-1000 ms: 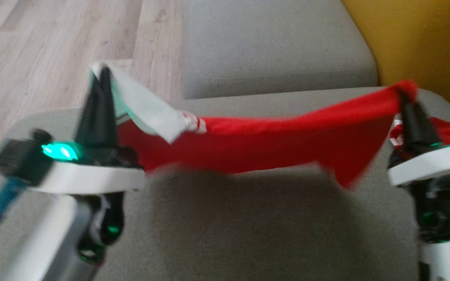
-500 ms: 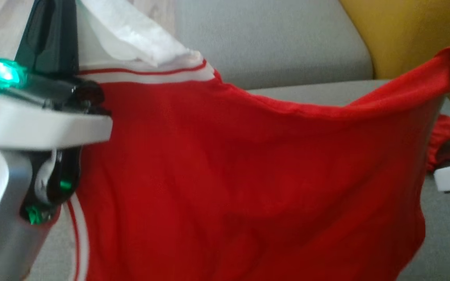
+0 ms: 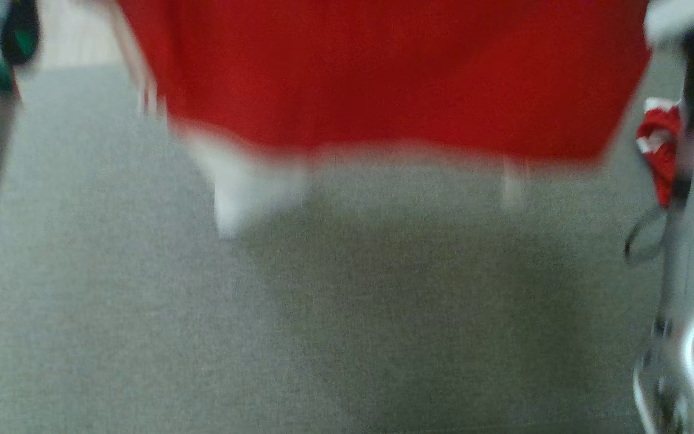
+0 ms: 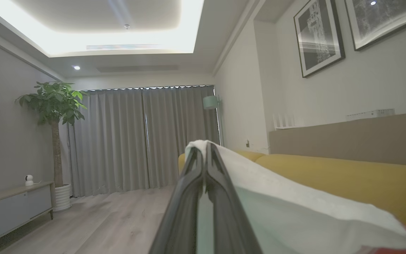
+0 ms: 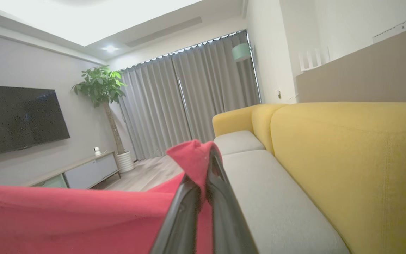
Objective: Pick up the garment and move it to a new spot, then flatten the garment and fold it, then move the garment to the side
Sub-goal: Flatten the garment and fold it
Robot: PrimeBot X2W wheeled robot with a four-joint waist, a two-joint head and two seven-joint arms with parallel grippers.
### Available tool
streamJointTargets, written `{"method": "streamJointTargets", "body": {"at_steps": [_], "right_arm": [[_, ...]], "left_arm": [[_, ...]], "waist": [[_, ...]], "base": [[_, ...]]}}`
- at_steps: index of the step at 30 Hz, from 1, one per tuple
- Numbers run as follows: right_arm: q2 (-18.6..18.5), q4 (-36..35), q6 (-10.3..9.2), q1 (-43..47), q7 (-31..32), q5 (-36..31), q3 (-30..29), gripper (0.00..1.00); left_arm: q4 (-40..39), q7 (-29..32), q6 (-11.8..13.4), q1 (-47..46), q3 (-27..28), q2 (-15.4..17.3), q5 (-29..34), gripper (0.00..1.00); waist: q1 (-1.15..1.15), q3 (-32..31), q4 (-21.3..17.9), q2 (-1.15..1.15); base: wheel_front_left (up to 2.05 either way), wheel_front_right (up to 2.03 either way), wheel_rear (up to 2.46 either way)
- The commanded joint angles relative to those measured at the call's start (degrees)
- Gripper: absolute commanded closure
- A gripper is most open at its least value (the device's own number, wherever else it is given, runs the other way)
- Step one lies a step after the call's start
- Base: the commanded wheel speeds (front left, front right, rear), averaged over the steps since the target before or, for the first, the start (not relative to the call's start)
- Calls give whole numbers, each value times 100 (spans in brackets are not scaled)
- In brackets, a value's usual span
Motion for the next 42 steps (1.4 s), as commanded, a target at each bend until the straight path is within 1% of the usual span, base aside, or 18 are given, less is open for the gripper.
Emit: {"method": "streamJointTargets", "body": {"at_steps": [1,5,9,12,16,19,21,24,29,35,41,42], "right_arm": [[3,122,39,-446,-216,-85,71,100],[3,1542,39,-1553,-1067,-362,-87,100],[3,2690,39,-2146,-1774,-641,-209,100],[3,3430,39,-2248,-2255,-867,-264,100],[3,4308,39,-2104,-2824,-1062,-340,100],[3,4737,39,-1945,-3063,-1136,-381,100],[3,4927,39,-1825,-3131,-1046,-357,100],[4,4996,39,-1647,-3168,-760,-223,100],[4,4324,39,-1126,-3174,-299,89,100],[4,3634,39,-141,-3175,355,264,100],[4,2996,39,1113,-3175,946,387,100],[4,2996,39,1113,-3175,946,387,100]], "left_arm": [[145,-142,-17,-524,297,139,90,100],[1125,-706,-154,-1258,263,-152,266,100],[1743,-1238,-333,-1454,187,-484,275,100],[2085,-1537,-510,-1312,42,-721,277,100],[2320,-1782,-702,-945,-71,-1044,212,100],[2308,-1881,-809,-595,-80,-1227,169,100],[2258,-1910,-897,-332,-85,-1277,181,100],[1956,-1925,-928,85,78,-1310,190,100],[1042,-1928,-920,980,529,-1216,333,100],[-71,-1929,-839,2381,929,-1127,543,100],[-1182,-1929,-639,4051,1131,-1087,690,100],[-1182,-1929,-639,4051,1131,-1087,690,100]], "waist": [[-3,398,0,0],[-3,738,65,0],[-3,1133,232,0],[-3,1422,377,0],[-3,1712,521,0],[-3,1817,573,0],[-3,1836,576,0],[-3,1824,535,0],[-3,1691,421,0],[-3,1186,340,0],[-3,460,335,0],[-3,460,335,0]], "base": [[0,0,0],[0,0,0],[0,0,0],[0,0,0],[0,0,0],[0,0,0],[0,0,0],[0,0,0],[0,0,0],[0,0,0],[0,0,0],[0,0,0]]}}
